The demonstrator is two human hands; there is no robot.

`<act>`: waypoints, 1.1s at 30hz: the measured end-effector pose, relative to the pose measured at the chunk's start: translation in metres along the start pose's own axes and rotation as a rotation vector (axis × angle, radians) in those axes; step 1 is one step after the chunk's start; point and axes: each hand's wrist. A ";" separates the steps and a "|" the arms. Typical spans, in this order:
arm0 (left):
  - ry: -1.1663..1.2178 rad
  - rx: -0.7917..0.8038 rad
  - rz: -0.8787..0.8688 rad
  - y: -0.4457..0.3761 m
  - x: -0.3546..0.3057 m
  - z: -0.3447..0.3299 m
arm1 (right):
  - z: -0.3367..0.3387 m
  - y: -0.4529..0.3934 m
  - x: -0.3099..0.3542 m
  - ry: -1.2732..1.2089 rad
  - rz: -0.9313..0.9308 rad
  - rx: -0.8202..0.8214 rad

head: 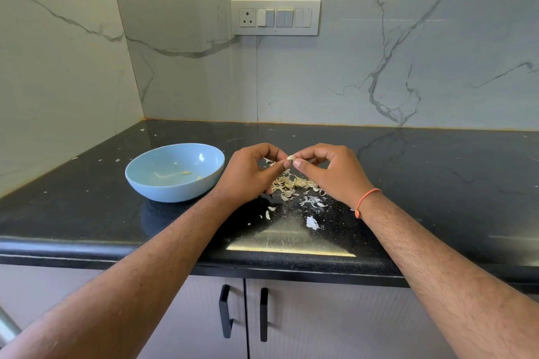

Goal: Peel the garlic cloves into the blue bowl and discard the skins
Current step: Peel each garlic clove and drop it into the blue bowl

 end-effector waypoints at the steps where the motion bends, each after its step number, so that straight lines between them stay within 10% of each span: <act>1: 0.002 0.006 -0.010 0.000 0.001 0.000 | 0.000 -0.001 0.000 -0.004 0.002 -0.010; 33: 0.004 0.009 -0.040 0.001 0.000 0.001 | 0.000 0.002 -0.003 0.152 0.231 -0.013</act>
Point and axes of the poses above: each hand's wrist, its own y-axis away from the middle knuckle, its own z-axis out of the back of the hand, x = y × z, and after that the axes turned 2 degrees about y, right-handed
